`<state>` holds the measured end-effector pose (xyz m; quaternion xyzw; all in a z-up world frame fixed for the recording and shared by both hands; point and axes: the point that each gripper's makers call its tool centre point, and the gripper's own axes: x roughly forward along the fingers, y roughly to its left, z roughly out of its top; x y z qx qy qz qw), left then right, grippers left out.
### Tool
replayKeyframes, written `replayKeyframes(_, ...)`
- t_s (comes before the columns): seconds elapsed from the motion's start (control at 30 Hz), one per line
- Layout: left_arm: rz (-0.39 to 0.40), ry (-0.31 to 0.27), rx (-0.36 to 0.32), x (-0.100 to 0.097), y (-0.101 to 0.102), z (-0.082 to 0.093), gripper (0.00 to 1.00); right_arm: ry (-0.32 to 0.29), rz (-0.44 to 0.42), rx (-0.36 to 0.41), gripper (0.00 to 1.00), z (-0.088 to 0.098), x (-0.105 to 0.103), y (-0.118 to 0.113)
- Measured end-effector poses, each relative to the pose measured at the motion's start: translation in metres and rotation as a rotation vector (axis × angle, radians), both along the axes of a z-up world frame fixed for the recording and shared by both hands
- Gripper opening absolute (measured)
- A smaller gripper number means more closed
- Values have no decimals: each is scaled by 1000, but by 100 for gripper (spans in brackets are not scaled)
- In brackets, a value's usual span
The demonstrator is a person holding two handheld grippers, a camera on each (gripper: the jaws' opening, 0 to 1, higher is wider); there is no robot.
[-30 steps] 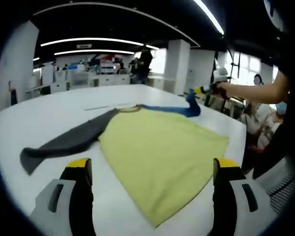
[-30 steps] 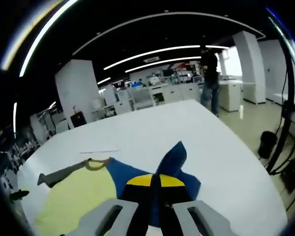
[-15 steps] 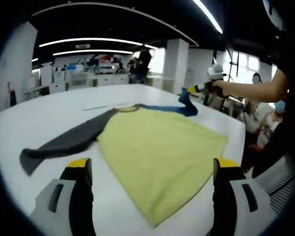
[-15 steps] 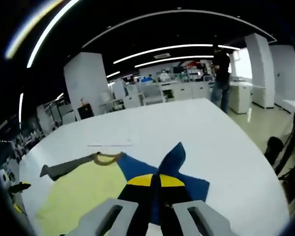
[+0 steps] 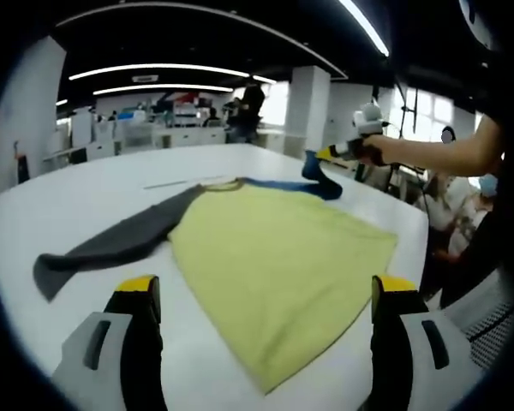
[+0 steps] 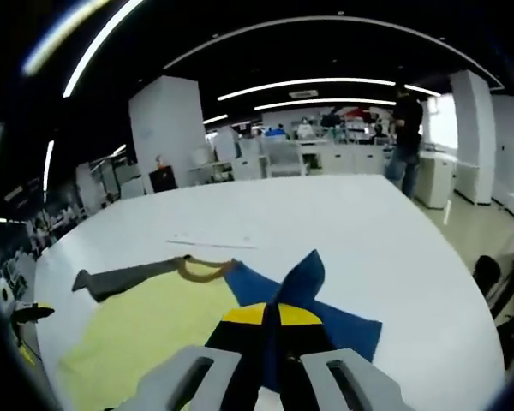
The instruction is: Fold the garment on the visible template until the final outline fits inside the template.
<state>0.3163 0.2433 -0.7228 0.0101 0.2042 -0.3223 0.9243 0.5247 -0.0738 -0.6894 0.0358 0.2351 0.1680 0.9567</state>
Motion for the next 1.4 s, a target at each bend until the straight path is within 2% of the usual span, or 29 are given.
replayKeyframes(0.37,3,1,3,-1,1,0,99,-10,37,46,0,4,8,32)
replayKeyframes(0.9,13,5,2,-2,5,-2,99,-17,107,55,0,8,19,77)
replayKeyframes(1.4,3,18,26,0,12,-14,99,-9,174,68,0,6,32,116)
